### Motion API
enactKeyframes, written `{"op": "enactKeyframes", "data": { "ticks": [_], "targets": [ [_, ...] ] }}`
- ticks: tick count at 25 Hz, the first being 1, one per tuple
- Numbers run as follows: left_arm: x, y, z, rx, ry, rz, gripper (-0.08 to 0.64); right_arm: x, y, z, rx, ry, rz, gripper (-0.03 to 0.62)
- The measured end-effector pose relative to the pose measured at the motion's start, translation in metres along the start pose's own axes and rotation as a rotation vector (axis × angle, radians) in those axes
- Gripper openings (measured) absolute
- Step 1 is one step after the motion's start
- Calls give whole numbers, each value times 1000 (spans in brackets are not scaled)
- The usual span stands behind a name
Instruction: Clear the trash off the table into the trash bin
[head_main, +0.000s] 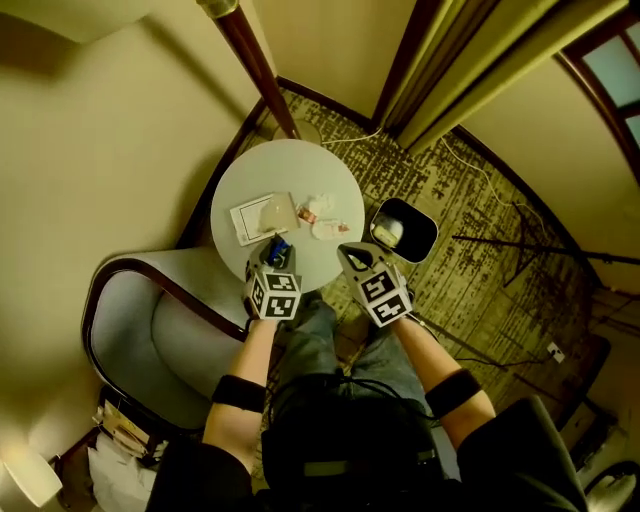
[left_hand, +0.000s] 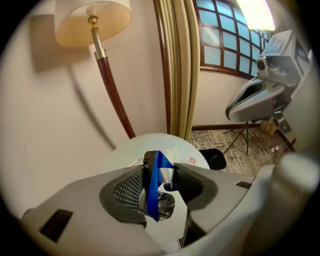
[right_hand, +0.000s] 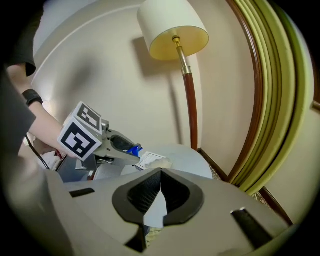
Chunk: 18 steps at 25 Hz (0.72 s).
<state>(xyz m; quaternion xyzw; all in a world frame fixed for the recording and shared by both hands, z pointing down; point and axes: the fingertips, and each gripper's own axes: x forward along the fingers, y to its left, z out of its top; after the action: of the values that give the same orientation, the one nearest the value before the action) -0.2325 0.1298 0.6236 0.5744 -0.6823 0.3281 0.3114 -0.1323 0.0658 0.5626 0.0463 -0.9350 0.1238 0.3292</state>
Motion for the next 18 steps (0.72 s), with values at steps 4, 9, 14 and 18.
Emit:
{"op": "enactKeyframes", "data": {
  "ticks": [4, 9, 14, 18],
  "targets": [
    [-61, 6, 44, -67, -160, 34, 179, -24, 6, 35, -11, -45, 2, 2],
    [-124, 15, 89, -127, -343, 67, 172, -47, 10, 62, -31, -83, 2, 2],
    [-148, 1, 118, -104, -409, 49, 172, -74, -1, 67, -16, -109, -22, 2],
    [-138, -25, 146, -48, -428, -15, 172, -96, -34, 58, 28, -126, -95, 2]
  ]
}}
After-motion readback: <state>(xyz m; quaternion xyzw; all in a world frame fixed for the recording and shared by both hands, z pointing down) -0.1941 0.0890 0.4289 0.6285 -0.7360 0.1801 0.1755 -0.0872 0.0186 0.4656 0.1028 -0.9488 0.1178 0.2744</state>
